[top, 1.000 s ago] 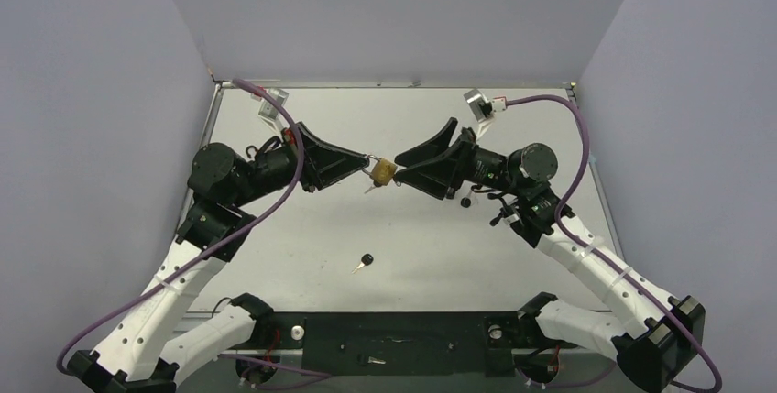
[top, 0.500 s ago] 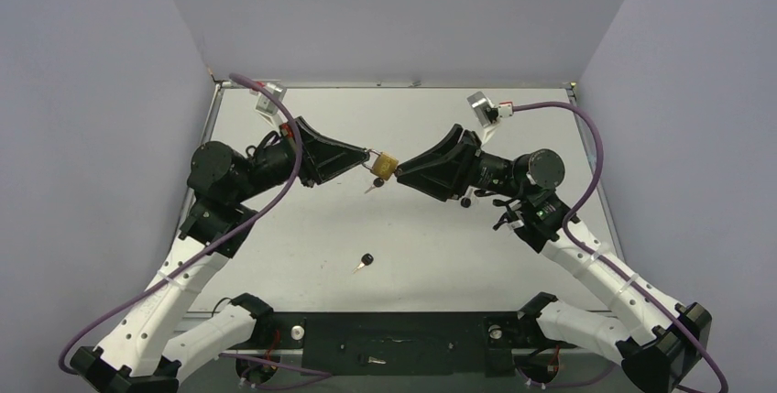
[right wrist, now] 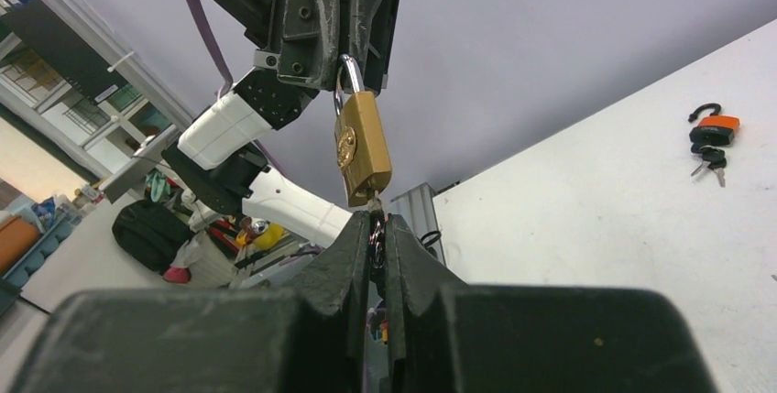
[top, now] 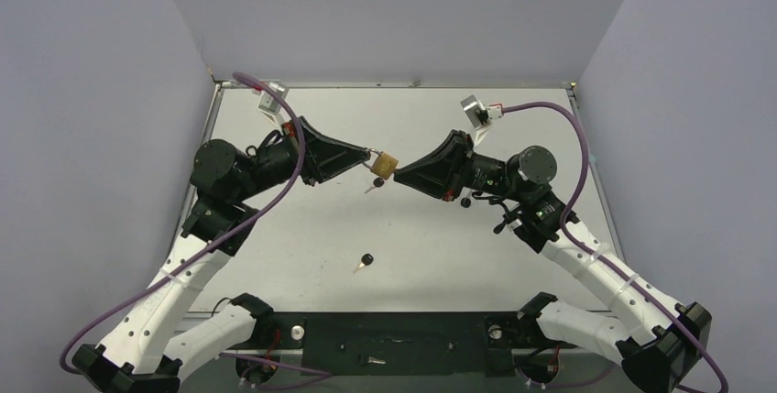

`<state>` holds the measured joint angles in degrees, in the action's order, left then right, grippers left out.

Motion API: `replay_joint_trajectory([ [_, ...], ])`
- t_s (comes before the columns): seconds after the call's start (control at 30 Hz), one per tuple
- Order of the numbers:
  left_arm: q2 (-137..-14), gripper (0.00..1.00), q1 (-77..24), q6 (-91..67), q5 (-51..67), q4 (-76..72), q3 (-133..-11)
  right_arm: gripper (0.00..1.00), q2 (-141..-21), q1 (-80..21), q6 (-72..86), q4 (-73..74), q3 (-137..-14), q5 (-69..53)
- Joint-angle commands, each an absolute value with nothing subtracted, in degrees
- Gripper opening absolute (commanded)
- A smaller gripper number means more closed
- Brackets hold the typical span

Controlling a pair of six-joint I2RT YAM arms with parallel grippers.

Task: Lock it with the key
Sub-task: Lock the lock, then place the lock at the center of the board.

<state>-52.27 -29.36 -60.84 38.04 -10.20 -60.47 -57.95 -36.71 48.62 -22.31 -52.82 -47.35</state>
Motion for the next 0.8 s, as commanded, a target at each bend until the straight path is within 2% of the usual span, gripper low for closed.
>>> replay_joint_trajectory([
  [0.0,-51.80,0.00,-26.40,-61.92,38.34,-16.57,-60.38,0.00,-56.46,-35.18,46.93,-22.83,-52.65,-47.02],
  [0.27,-54.35,0.00,-20.12,-67.82,41.17,-25.16,-59.25,0.00,-50.25,-30.41,46.71,-22.14,-42.69,-47.80],
  [0.33,-55.06,0.00,-20.02,-64.31,40.37,-21.93,-59.24,0.00,-49.29,-29.33,41.07,-8.89,-42.68,-44.58],
  [0.47,-57.03,0.00,-22.08,-56.41,34.11,-9.74,-55.22,0.00,-51.44,-30.80,30.62,13.86,-45.18,-27.22],
  [0.67,-63.90,0.00,-31.84,-54.22,21.52,-10.22,-40.18,0.00,-56.20,-41.94,34.46,17.73,-41.42,-0.64],
  [0.77,-71.98,0.00,-37.31,-55.85,17.24,-17.63,-34.45,0.00,-59.91,-44.10,37.77,16.32,-39.23,5.44],
])
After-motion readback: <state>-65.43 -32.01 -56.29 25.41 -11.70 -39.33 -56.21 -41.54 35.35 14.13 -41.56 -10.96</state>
